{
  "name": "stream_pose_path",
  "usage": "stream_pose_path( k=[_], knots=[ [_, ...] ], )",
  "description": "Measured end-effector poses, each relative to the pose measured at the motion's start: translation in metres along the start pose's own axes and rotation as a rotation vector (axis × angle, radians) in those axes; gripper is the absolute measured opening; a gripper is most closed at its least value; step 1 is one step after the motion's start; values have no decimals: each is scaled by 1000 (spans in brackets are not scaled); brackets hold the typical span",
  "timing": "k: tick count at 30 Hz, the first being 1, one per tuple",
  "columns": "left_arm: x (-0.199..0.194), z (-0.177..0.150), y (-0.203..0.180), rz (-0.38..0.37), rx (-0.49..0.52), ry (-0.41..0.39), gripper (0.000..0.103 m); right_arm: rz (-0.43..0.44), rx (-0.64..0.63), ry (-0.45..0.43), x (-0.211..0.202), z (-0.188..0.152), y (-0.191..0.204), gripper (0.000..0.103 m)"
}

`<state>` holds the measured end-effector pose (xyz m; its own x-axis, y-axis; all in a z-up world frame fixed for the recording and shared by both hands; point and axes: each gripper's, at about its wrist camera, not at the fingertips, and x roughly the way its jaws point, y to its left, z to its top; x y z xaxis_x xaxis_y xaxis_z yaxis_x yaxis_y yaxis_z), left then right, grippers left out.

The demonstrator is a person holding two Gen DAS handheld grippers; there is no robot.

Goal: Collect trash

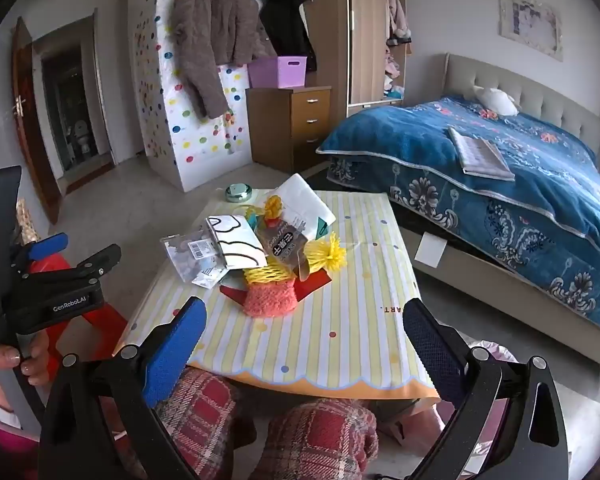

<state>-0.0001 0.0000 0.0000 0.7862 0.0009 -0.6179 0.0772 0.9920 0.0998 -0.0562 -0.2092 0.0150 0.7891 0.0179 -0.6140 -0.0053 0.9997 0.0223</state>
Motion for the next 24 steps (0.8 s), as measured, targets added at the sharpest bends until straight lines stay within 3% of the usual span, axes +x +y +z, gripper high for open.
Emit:
stream_pose_path(
  k=[24],
  knots=[
    [5,-2,8,-6,4,4,97,5,12,9,2,-2,-1,98]
  ],
)
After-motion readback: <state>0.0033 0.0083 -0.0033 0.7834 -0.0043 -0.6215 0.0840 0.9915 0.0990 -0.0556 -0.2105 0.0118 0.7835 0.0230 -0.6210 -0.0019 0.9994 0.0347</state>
